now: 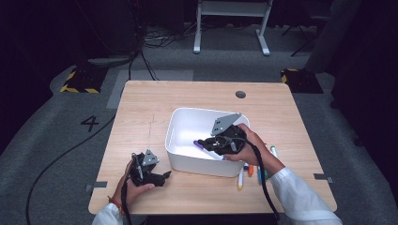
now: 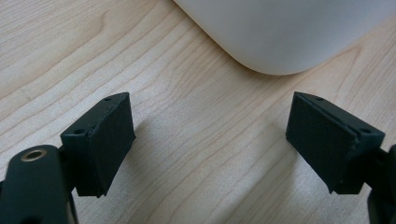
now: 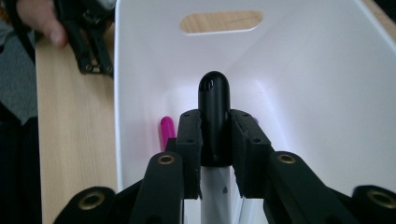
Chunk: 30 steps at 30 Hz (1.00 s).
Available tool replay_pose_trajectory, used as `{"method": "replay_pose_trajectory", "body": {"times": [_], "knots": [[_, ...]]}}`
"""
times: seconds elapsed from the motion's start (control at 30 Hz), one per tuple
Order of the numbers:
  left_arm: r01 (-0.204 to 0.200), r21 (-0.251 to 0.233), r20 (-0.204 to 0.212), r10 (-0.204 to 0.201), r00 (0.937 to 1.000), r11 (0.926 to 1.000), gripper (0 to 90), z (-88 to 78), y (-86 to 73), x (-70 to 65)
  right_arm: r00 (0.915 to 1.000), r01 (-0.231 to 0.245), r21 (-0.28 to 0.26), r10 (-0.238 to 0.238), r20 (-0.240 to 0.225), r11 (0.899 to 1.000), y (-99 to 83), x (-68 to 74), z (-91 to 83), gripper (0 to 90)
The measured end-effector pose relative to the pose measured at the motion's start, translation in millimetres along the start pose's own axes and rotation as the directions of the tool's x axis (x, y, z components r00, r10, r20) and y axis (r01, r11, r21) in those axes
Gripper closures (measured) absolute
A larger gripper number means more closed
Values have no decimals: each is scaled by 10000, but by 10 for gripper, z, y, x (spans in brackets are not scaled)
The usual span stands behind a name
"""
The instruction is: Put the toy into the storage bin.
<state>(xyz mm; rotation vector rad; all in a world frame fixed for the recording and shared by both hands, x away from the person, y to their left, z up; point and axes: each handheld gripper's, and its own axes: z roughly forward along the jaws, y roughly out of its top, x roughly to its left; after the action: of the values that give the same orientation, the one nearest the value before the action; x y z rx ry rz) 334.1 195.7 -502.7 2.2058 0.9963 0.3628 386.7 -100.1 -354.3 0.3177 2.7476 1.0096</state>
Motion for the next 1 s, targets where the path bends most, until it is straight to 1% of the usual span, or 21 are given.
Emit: {"method": "replay_pose_trajectory", "body": {"times": [0.03, 0.1, 0.13, 0.2, 0.23, 0.3, 0.37, 0.47, 0.5, 0.53, 0.57, 0.6, 0.63, 0.67, 0.73, 0.8, 0.87, 0.9, 0.93, 0.97, 1.0], "knots": [[1, 1, 2, -1, 10000, 10000, 154, 0, 0, 0, 9999, 107, 146, -106, -71, 9998, -2, 16, 28, 749], [-1, 0, -2, 1, 10000, 10000, 153, 0, 0, 0, 9999, 116, 263, -113, -116, 9996, -3, 31, 41, 749], [1, 0, 2, -1, 10000, 10000, 153, 0, 0, 0, 9988, 389, 547, -373, -307, 9977, -1, 72, 81, 749], [-5, 3, 18, 5, 10000, 10000, 154, -1, 0, 1, 9987, 466, 735, -449, -246, 9962, 6, 92, 91, 748], [-4, 5, 12, 4, 10000, 10000, 154, -1, 0, 0, 9981, 498, 766, -468, -410, 9958, 13, 106, 96, 748], [16, 29, 19, -16, 10000, 10000, 154, -3, 0, -1, 9972, 540, 911, -490, -566, 9944, 22, 131, 93, 748], [-28, -10, 30, 28, 10000, 10000, 154, 0, 0, 1, 9969, 654, 1022, -606, -497, 9926, 35, 153, 101, 747], [-23, 1, 18, 23, 10000, 10000, 154, -1, 0, 0, 9972, 650, 1132, -605, -430, 9914, 43, 166, 107, 744], [-18, 2, 23, 18, 10000, 10000, 153, -1, 0, 0, 9979, 559, 1062, -521, -379, 9928, 44, 160, 118, 723], [-18, 2, 23, 18, 10000, 10000, 154, -1, 0, 0, 9979, 559, 1062, -521, -379, 9928, 44, 160, 118, 723], [-29, -13, 25, 29, 10000, 10000, 153, 0, -1, 0, 9987, 484, 913, -469, -192, 9946, 44, 150, 118, 664], [-29, -13, 25, 29, 10000, 10000, 154, 0, -1, 0, 9987, 484, 913, -469, -192, 9946, 44, 150, 118, 664], [-29, 1, 27, 29, 10000, 10000, 153, -1, 0, 0, 9994, 342, 767, -340, -37, 9965, 36, 127, 106, 638], [-32, 10, 32, 32, 10000, 10000, 153, -1, 0, 0, 9994, 337, 801, -345, 90, 9962, 40, 121, 90, 620], [-25, 13, 51, 25, 10000, 10000, 153, -1, 0, -1, 9994, 248, 607, -263, 246, 9978, 34, 96, 65, 599], [-41, 4, 37, 41, 10000, 10000, 153, -1, 0, 1, 9992, 91, 282, -102, 391, 9996, 18, 75, 17, 560], [-31, 7, 49, 31, 10000, 10000, 153, 0, -1, 0, 9984, -11, 20, 9, 570, 10000, -5, 48, -50, 558], [-7, 29, 61, 7, 10000, 10000, 153, -1, -1, -2, 9974, -171, -69, 175, 704, 9998, -19, 41, -87, 552], [-29, 10, 52, 29, 10000, 10000, 153, 0, -1, 0, 9964, -144, -164, 157, 829, 9998, -33, 27, -117, 539], [-32, 10, 52, 32, 10000, 10000, 153, 0, -1, 0, 9952, -276, -345, 307, 924, 9990, -57, 11, -172, 531], [-32, 10, 52, 32, 10000, 10000, 154, 0, -1, 0, 9952, -276, -345, 307, 924, 9990, -57, 11, -172, 531]]}}
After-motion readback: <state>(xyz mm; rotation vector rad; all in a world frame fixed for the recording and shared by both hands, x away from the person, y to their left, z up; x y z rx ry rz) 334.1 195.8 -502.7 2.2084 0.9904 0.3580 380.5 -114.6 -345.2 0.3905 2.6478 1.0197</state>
